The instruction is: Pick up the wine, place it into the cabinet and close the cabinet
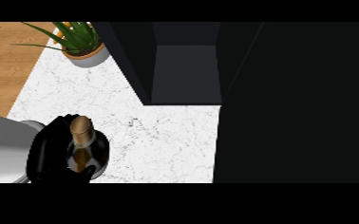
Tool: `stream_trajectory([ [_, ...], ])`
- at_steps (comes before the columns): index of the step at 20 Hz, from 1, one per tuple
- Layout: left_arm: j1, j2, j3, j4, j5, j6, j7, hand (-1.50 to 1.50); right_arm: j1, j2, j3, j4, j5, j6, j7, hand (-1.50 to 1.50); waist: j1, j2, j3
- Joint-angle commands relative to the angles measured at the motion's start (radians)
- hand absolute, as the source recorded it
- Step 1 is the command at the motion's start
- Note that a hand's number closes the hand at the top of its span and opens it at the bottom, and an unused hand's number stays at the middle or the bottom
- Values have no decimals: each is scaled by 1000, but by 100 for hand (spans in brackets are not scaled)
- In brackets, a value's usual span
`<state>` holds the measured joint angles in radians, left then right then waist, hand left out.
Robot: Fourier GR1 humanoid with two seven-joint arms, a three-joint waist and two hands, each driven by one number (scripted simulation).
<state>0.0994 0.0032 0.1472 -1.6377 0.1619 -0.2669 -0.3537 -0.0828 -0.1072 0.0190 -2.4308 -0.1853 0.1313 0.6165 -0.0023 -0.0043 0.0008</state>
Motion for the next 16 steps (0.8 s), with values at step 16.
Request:
stream_trajectory([
  [16,-195,-3,-501,-286,-33,509,382,150,20,1,-37,-124,-122,10,72,-150,-10,1,0],
])
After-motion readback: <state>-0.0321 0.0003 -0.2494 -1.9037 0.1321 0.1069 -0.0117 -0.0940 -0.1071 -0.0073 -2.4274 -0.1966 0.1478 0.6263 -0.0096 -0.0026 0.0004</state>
